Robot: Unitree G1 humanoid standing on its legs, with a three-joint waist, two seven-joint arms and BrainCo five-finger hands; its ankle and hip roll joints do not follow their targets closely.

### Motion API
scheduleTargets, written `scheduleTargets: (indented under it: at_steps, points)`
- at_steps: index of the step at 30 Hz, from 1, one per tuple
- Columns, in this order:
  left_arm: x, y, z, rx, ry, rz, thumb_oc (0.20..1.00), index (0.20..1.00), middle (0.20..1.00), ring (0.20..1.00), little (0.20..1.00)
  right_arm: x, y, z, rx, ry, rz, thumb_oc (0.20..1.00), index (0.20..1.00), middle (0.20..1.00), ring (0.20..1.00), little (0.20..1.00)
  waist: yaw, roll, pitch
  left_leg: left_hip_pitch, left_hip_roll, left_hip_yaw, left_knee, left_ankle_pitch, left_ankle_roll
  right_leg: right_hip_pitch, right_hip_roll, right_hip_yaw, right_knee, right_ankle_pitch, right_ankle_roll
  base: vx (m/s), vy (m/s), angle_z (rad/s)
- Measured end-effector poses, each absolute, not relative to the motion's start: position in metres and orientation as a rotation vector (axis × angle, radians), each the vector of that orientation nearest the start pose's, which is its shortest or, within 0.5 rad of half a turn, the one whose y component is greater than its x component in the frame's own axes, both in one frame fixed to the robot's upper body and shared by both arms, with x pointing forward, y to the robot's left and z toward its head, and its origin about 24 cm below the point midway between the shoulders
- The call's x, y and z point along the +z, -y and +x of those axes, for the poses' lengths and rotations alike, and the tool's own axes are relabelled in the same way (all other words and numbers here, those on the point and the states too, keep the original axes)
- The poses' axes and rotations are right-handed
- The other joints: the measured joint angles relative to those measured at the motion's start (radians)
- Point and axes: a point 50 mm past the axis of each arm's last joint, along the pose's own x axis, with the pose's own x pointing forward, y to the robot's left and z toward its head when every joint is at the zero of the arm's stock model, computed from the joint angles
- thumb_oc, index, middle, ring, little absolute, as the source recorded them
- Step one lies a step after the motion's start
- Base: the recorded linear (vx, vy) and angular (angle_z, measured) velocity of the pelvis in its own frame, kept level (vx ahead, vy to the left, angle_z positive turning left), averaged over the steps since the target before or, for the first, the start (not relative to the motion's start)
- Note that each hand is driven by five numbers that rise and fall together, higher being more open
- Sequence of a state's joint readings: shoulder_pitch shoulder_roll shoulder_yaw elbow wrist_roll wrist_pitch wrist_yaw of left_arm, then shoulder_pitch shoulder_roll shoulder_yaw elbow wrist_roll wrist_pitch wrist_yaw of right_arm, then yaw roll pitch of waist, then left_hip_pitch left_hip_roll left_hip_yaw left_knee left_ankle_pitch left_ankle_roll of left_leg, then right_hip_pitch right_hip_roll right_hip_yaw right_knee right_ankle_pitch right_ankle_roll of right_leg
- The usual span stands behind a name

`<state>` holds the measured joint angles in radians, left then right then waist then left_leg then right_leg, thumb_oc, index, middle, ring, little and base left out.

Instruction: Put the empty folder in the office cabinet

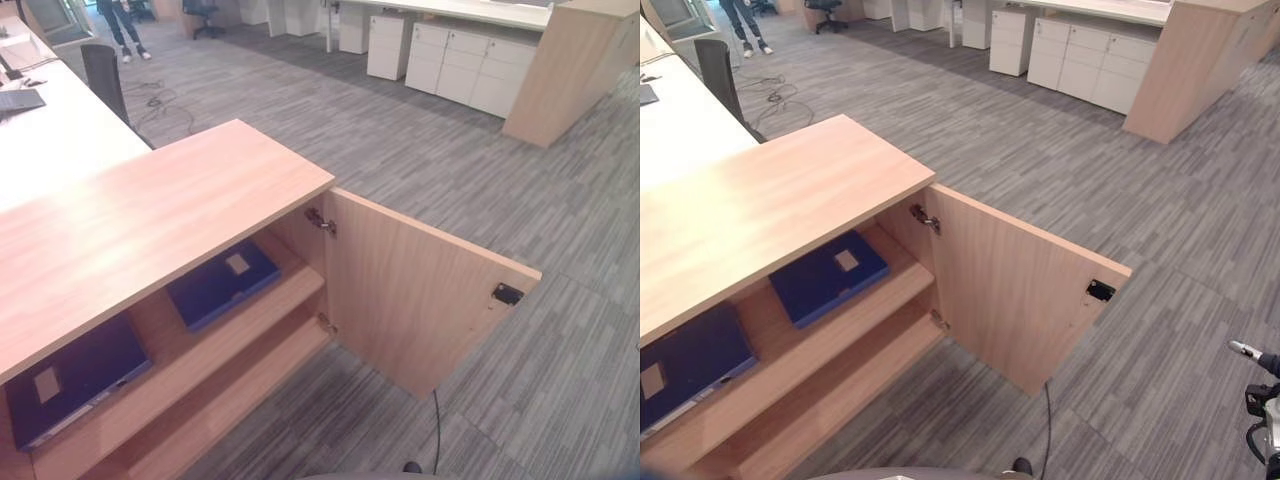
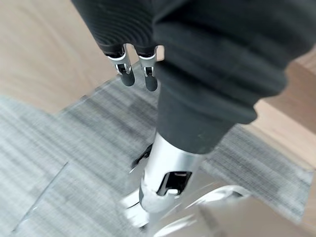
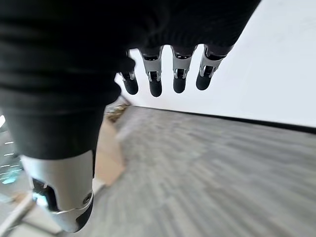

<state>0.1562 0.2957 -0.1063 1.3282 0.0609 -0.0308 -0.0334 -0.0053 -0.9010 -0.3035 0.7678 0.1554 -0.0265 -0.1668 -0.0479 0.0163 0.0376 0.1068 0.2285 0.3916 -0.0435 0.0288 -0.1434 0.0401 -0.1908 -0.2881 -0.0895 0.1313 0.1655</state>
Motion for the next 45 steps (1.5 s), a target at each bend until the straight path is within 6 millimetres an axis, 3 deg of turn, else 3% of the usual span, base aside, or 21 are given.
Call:
scheduleTargets:
  at_steps: [7,14,17,28,32,33,36,39,42,45]
  points:
    - [-0.165,-0.261,-0.005,0.032,-1.501,0.321,1.000,1.000,1.000,1.000,1.000,0.071,0.434,0.193,-0.659,-0.355,-0.668,1.000,1.000,1.000,1.000,1.000,0.029,-0.028,0.012,0.003,0.001,-0.019,-0.005,0.005,-0.008,0.017,0.000,-0.021,-0.004,-0.005,0.003,0.00,0.000,0.09]
    - [-0.165,-0.259,-0.005,0.026,-1.503,0.314,1.000,1.000,1.000,1.000,1.000,0.064,0.408,0.217,-0.503,-0.346,-0.708,1.000,1.000,1.000,1.000,1.000,0.039,-0.015,0.003,0.004,0.001,-0.034,-0.005,0.006,-0.009,0.027,0.000,-0.029,-0.004,-0.002,-0.001,0.00,0.001,0.04]
    - [-0.166,-0.257,-0.006,0.022,-1.503,0.310,1.000,1.000,1.000,1.000,1.000,0.073,0.386,0.234,-0.386,-0.276,-0.767,1.000,1.000,1.000,1.000,1.000,0.041,-0.012,-0.004,0.005,0.001,-0.033,-0.006,0.006,-0.010,0.027,0.000,-0.030,-0.002,-0.001,-0.002,0.00,0.000,0.00]
    - [-0.166,-0.256,-0.014,0.009,-1.518,0.309,1.000,1.000,1.000,1.000,1.000,0.066,0.365,0.241,-0.178,-0.318,-0.837,1.000,1.000,1.000,1.000,1.000,0.022,-0.029,-0.013,0.005,0.002,-0.031,-0.015,0.015,-0.020,0.020,0.001,-0.028,-0.004,-0.003,0.001,0.00,0.000,0.00]
    - [-0.166,-0.254,-0.019,-0.024,-1.533,0.319,1.000,1.000,1.000,1.000,1.000,0.071,0.328,0.250,0.110,-0.292,-0.906,1.000,1.000,1.000,1.000,1.000,0.000,-0.033,-0.018,0.007,0.004,-0.027,-0.025,0.025,-0.020,0.014,0.006,-0.024,-0.005,0.002,-0.004,-0.01,0.000,-0.02]
    - [-0.166,-0.254,-0.019,-0.030,-1.531,0.318,1.000,1.000,1.000,1.000,1.000,0.068,0.318,0.250,0.208,-0.301,-0.899,1.000,1.000,1.000,1.000,1.000,0.000,-0.040,-0.024,0.007,0.006,-0.027,-0.026,0.026,-0.018,0.014,0.007,-0.024,-0.005,0.002,-0.005,-0.01,-0.003,-0.06]
    - [-0.166,-0.254,-0.014,-0.038,-1.519,0.317,1.000,1.000,1.000,1.000,1.000,0.050,0.258,0.241,0.561,-0.296,-0.839,1.000,1.000,1.000,1.000,1.000,-0.004,-0.056,-0.036,0.009,0.007,-0.022,-0.044,0.040,-0.016,0.005,0.010,-0.023,-0.005,0.007,-0.010,-0.01,-0.001,-0.03]
    - [-0.167,-0.251,-0.018,-0.048,-1.523,0.306,1.000,1.000,1.000,1.000,1.000,0.042,0.183,0.225,0.913,-0.261,-0.572,1.000,1.000,1.000,1.000,1.000,0.009,-0.053,-0.038,0.002,0.008,-0.022,-0.054,0.046,-0.018,-0.001,0.010,-0.025,-0.005,0.013,-0.013,-0.02,0.000,0.00]
    - [-0.167,-0.248,-0.021,-0.057,-1.510,0.304,1.000,1.000,1.000,1.000,1.000,0.054,0.087,0.229,1.220,-0.124,-0.282,1.000,1.000,1.000,1.000,1.000,0.081,-0.053,-0.041,-0.009,0.007,-0.032,-0.046,0.052,-0.021,-0.004,0.010,-0.031,-0.005,0.014,-0.014,-0.04,-0.008,0.11]
    - [-0.166,-0.249,-0.012,-0.065,-1.465,0.333,1.000,1.000,1.000,1.000,1.000,0.084,0.031,0.231,1.396,0.025,-0.166,1.000,1.000,1.000,1.000,1.000,0.143,-0.067,-0.045,-0.017,0.006,-0.052,-0.045,0.062,-0.024,-0.003,0.010,-0.052,-0.002,0.018,-0.020,-0.01,-0.019,0.24]
